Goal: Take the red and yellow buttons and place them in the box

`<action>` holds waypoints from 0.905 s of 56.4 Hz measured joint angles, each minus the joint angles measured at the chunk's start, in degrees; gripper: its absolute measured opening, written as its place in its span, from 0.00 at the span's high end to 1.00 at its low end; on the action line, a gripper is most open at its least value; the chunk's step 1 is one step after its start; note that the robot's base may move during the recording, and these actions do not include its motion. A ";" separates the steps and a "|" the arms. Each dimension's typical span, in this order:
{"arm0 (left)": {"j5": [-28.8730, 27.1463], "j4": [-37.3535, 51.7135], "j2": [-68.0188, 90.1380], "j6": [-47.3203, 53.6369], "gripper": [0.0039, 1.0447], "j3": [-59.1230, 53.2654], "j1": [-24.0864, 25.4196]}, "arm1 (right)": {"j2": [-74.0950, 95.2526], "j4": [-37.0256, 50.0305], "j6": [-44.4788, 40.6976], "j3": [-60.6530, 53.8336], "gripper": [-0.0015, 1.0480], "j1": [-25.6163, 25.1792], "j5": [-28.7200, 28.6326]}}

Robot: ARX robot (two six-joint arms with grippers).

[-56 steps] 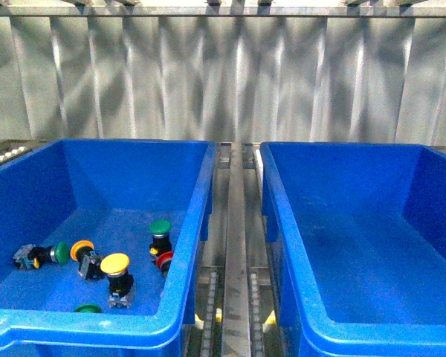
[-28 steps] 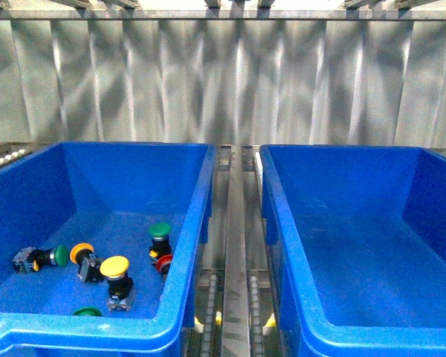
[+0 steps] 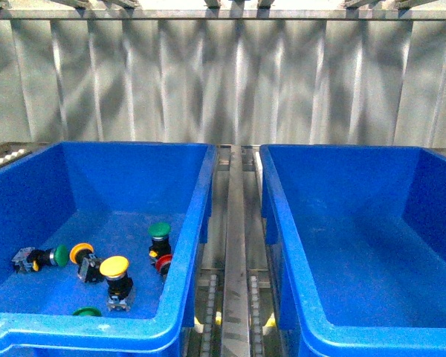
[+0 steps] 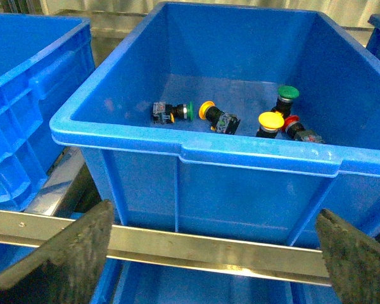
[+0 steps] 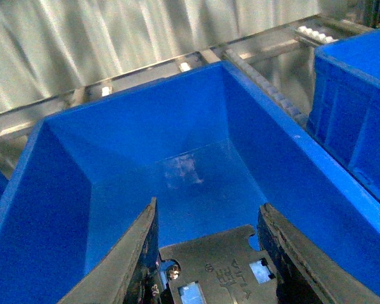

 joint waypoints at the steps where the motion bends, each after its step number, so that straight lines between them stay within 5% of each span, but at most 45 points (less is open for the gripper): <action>1: 0.00 0.00 0.00 0.04 0.06 0.00 0.00 | 0.00 0.17 0.02 0.00 0.62 0.02 -0.04; 24: -0.20 0.00 0.00 0.13 0.07 0.00 0.00 | 0.26 -1.03 5.35 -0.33 0.62 -3.06 -2.58; 51: -0.07 0.11 0.00 0.15 0.07 -0.02 0.00 | 9.81 -3.48 2.58 14.51 0.62 -22.18 -6.95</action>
